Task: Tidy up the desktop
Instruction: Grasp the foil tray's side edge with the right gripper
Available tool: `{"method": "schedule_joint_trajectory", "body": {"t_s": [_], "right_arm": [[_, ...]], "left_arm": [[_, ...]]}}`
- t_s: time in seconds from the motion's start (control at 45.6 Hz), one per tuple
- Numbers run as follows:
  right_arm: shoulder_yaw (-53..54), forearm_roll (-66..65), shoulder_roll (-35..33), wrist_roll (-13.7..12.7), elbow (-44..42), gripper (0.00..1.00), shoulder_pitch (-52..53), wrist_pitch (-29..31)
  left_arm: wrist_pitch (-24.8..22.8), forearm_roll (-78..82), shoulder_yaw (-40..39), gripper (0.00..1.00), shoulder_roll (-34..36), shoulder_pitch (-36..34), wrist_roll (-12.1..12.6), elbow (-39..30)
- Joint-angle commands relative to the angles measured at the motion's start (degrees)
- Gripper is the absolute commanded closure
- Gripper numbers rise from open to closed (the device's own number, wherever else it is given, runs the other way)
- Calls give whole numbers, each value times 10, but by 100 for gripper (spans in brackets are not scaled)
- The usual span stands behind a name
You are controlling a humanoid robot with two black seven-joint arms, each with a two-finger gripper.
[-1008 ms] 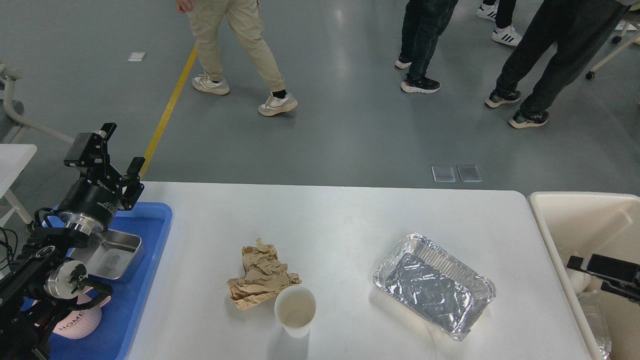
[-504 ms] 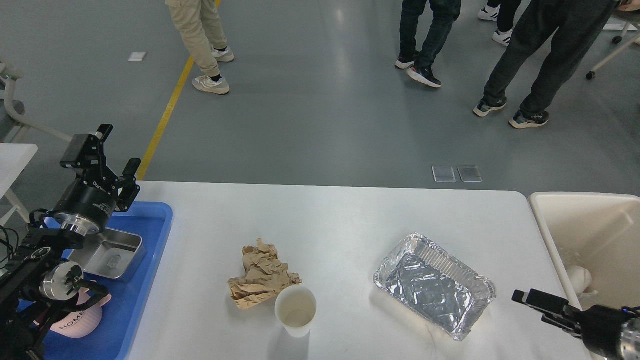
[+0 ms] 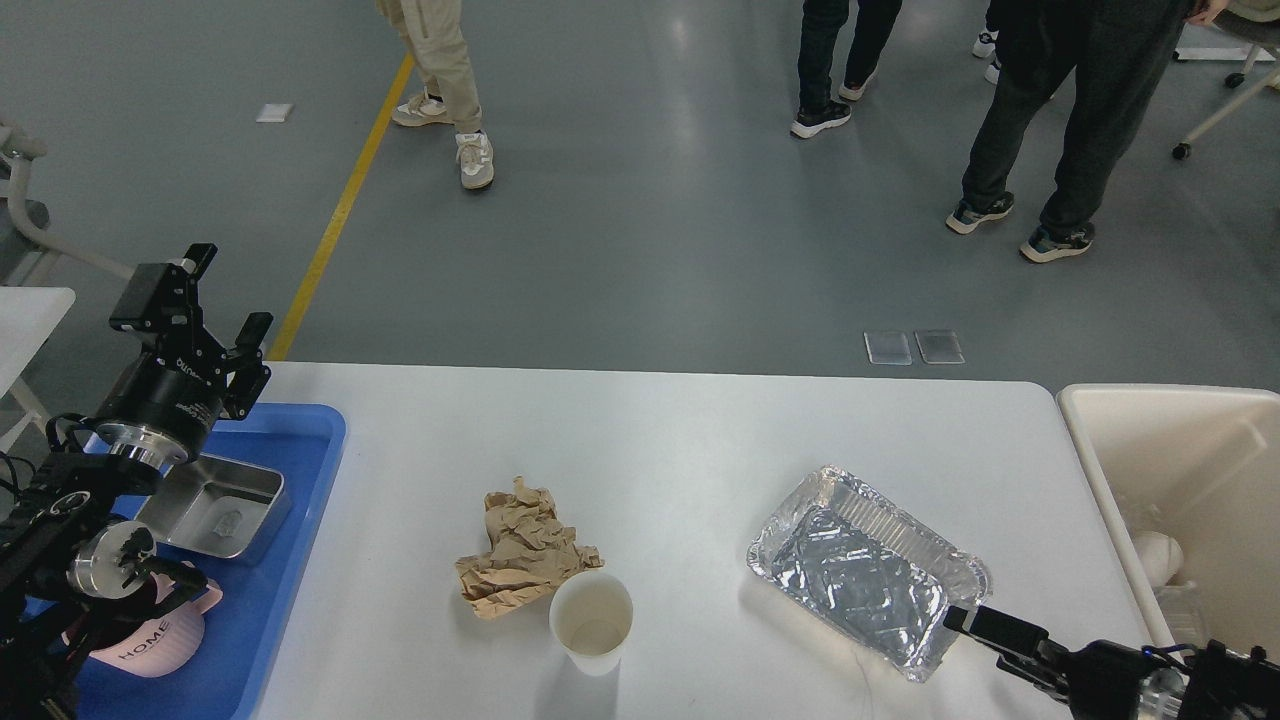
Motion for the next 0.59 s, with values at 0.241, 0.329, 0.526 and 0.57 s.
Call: {"method": "schedule_joint_trajectory", "body": {"t_s": [0.241,0.329,0.526,0.57], "right_arm": [[1,0,54,2,-39,0,5,-33],[0,0,66,2,-39,0,5,-49],[0,0,79,2,-45,0,8,-55],[0,0,81,2,-50,0,8,-57]], "left_arm": [[0,0,1,3,-1,2,-6,0],[0,0,1,3,-1,2,-7,0],[0,0,1,3,-2,3,-8,0],[0,0,0,3,-2,3,-8,0]]}}
